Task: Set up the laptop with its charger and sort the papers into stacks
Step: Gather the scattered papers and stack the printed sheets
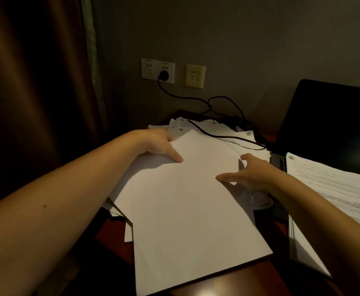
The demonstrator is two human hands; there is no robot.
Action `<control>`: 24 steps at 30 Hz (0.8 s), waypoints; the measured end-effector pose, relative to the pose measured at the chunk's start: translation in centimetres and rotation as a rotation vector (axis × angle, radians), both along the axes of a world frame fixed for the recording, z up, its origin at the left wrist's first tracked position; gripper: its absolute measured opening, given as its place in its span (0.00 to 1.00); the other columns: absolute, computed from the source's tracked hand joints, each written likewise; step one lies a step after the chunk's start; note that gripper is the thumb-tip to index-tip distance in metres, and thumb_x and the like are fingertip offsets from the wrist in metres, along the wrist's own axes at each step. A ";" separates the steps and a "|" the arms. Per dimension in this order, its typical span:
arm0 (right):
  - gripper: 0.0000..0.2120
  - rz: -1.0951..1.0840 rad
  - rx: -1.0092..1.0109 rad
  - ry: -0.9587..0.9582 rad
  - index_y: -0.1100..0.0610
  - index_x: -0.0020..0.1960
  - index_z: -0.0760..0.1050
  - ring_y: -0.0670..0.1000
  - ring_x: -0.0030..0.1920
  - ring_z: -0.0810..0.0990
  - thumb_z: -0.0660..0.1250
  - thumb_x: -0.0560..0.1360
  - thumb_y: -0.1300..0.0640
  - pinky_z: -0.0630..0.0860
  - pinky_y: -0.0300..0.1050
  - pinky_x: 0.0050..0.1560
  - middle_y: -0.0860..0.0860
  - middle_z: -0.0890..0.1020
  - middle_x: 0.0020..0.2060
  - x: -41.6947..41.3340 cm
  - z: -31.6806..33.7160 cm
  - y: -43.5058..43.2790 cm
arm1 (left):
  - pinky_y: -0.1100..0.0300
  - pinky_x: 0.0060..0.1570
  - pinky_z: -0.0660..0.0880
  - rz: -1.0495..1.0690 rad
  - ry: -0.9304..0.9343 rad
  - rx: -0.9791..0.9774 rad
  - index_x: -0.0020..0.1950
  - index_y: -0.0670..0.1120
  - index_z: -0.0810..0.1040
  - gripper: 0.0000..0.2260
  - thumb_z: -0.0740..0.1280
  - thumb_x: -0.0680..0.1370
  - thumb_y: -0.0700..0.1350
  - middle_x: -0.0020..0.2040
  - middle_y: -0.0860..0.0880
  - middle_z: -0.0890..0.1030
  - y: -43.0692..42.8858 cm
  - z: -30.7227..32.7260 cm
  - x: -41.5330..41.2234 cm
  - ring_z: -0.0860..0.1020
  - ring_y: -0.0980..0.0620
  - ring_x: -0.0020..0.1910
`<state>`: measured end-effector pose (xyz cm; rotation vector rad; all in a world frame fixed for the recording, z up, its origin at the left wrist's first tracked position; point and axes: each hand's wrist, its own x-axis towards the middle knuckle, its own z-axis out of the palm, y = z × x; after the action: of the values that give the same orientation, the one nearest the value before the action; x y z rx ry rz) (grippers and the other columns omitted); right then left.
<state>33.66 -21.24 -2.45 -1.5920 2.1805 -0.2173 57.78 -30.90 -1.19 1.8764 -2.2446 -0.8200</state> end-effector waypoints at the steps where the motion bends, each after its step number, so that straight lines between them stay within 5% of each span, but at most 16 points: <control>1: 0.49 -0.003 -0.011 -0.022 0.55 0.77 0.59 0.60 0.69 0.70 0.74 0.66 0.33 0.72 0.51 0.59 0.58 0.68 0.73 0.0 -0.1 0.1 | 0.52 0.54 0.80 -0.014 0.061 0.009 0.54 0.52 0.80 0.17 0.79 0.70 0.56 0.53 0.49 0.83 0.1 0.1 0.1 0.82 0.47 0.50; 8: 0.58 -0.108 -0.227 -0.196 0.49 0.80 0.48 0.63 0.73 0.66 0.80 0.63 0.41 0.73 0.59 0.64 0.57 0.61 0.77 -0.6 -1.0 0.9 | 0.59 0.48 0.79 -0.028 0.377 -0.046 0.57 0.51 0.83 0.15 0.78 0.72 0.47 0.49 0.54 0.84 1.4 0.3 1.3 0.83 0.52 0.48; 13: 0.50 -0.088 -0.553 -0.522 0.50 0.78 0.54 0.57 0.66 0.74 0.81 0.66 0.51 0.73 0.41 0.53 0.52 0.73 0.68 -1.0 -1.2 1.7 | 0.58 0.46 0.81 0.051 0.710 -0.110 0.52 0.51 0.83 0.11 0.78 0.72 0.47 0.49 0.52 0.86 2.2 -0.3 2.6 0.84 0.51 0.49; 16: 0.49 -0.134 -0.599 -0.714 0.48 0.78 0.56 0.51 0.58 0.79 0.81 0.65 0.51 0.73 0.46 0.57 0.49 0.80 0.58 -0.8 -0.6 1.6 | 0.66 0.37 0.78 0.124 0.883 -0.204 0.52 0.50 0.82 0.10 0.77 0.73 0.48 0.49 0.53 0.84 2.7 0.1 2.4 0.83 0.54 0.46; 18: 0.38 -0.095 -0.464 -0.788 0.50 0.68 0.67 0.49 0.51 0.82 0.81 0.64 0.53 0.75 0.48 0.57 0.46 0.83 0.49 -0.9 0.1 1.6 | 0.63 0.38 0.79 0.175 0.931 -0.248 0.51 0.49 0.82 0.09 0.77 0.73 0.49 0.48 0.51 0.84 3.0 0.3 1.9 0.82 0.53 0.46; 22: 0.21 -0.017 -0.245 -0.423 0.54 0.48 0.81 0.54 0.42 0.84 0.83 0.61 0.48 0.82 0.50 0.43 0.51 0.85 0.41 -1.9 0.5 1.6 | 0.54 0.44 0.81 0.200 0.835 -0.221 0.53 0.47 0.82 0.13 0.76 0.74 0.53 0.49 0.48 0.84 3.0 -0.2 0.8 0.83 0.48 0.48; 24: 0.14 -0.062 -0.314 -0.449 0.55 0.47 0.83 0.54 0.42 0.84 0.81 0.66 0.50 0.82 0.48 0.42 0.52 0.85 0.41 -2.7 0.2 1.6 | 0.56 0.43 0.78 0.192 0.727 -0.140 0.55 0.47 0.80 0.17 0.75 0.74 0.57 0.50 0.49 0.83 3.1 -0.1 0.7 0.82 0.49 0.48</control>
<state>30.97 -19.68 -2.27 -1.4521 1.9065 -0.8830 58.52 -27.84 -1.34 1.3860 -1.6028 -1.0583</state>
